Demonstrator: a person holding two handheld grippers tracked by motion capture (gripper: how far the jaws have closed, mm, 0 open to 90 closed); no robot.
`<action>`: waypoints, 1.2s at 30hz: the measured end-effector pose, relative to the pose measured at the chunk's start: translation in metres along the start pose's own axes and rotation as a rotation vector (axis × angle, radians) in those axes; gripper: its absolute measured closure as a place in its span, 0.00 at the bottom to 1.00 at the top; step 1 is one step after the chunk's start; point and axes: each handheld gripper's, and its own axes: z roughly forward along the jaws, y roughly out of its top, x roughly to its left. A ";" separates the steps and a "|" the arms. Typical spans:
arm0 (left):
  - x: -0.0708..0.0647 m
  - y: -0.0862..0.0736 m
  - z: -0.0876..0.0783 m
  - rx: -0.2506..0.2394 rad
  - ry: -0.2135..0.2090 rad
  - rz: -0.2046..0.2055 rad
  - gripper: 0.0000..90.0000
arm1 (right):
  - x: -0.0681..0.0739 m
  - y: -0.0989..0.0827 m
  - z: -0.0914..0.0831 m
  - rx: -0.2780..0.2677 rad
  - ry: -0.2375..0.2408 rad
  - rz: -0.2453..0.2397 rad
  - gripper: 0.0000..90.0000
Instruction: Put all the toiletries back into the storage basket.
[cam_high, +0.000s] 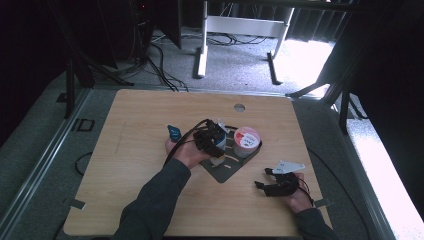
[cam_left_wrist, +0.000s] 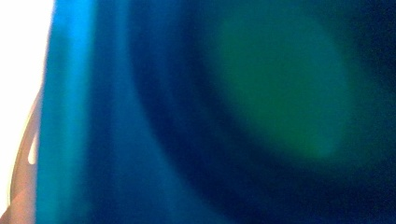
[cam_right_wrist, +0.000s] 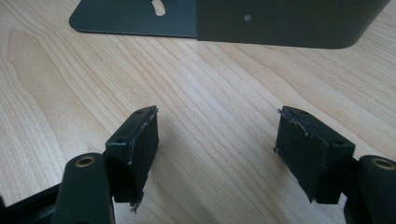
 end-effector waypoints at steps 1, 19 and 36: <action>0.000 0.001 0.001 -0.002 -0.002 -0.004 0.61 | 0.000 0.000 0.000 -0.001 0.000 0.000 0.33; -0.002 0.015 0.003 -0.006 0.016 -0.003 0.61 | -0.001 -0.001 -0.001 0.001 0.008 -0.002 0.33; 0.006 0.031 0.001 -0.034 0.050 -0.003 0.61 | 0.000 -0.001 -0.001 0.003 0.006 -0.008 0.33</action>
